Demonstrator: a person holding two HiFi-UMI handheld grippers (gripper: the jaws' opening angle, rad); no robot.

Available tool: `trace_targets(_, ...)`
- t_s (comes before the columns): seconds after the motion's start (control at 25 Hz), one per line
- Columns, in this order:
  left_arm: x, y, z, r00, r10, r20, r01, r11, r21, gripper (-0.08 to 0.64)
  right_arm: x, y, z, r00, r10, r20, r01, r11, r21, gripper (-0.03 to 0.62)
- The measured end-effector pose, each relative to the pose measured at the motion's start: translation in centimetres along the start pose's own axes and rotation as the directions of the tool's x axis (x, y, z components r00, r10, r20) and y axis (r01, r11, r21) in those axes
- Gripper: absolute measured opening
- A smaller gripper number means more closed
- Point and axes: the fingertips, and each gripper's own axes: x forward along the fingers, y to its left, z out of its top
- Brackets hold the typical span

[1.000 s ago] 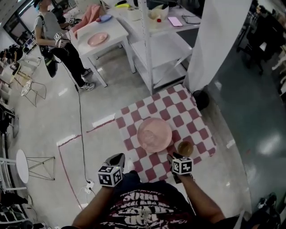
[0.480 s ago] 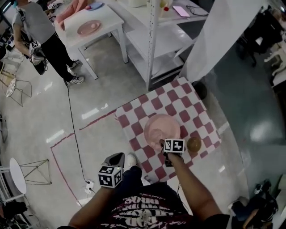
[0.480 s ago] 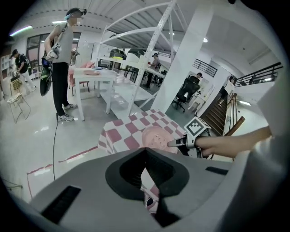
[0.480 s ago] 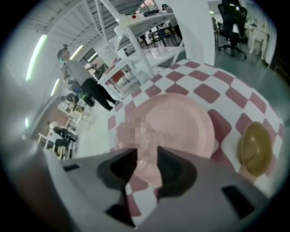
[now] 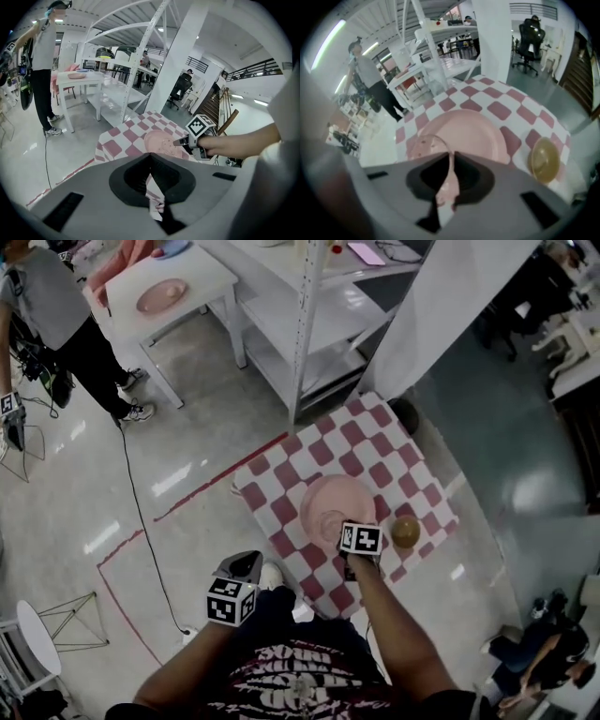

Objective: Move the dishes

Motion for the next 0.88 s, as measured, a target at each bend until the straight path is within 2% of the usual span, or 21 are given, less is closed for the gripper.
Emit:
trace_targets(0.12, 0.9, -0.7, 1.4, 0.999, -0.034, 0.006, 0.033, 0.999, 0.031, 0.031, -2.7, -0.4, 0.7, 0.998, 0.022, 0.052, -0.024, 0.999, 0.031, 0.049)
trace_targets(0.28, 2.7, -3.8, 3.7, 0.996, -0.093, 0.012, 0.092, 0.992, 0.088, 0.031, -6.5, -2.6, 0.1, 0.996, 0.023, 0.086, -0.028, 0.998, 0.052, 0.051)
trace_targets(0.52, 5.2, -9.2, 5.4, 0.989, -0.148, 0.000, 0.147, 0.980, 0.135, 0.031, -9.5, -8.2, -4.6, 0.999, 0.017, 0.041, -0.021, 0.995, 0.097, 0.051)
trace_targets(0.72, 6.3, -12.4, 5.3, 0.991, -0.135, -0.005, 0.134, 0.981, 0.137, 0.031, -8.9, -12.2, -8.0, 1.000, 0.022, -0.008, -0.021, 0.995, 0.097, 0.051)
trace_targets(0.88, 6.2, -13.8, 4.9, 0.997, -0.070, 0.013, 0.069, 0.991, 0.111, 0.031, -7.7, -13.8, -10.2, 0.997, 0.048, -0.061, -0.045, 0.998, 0.039, 0.054)
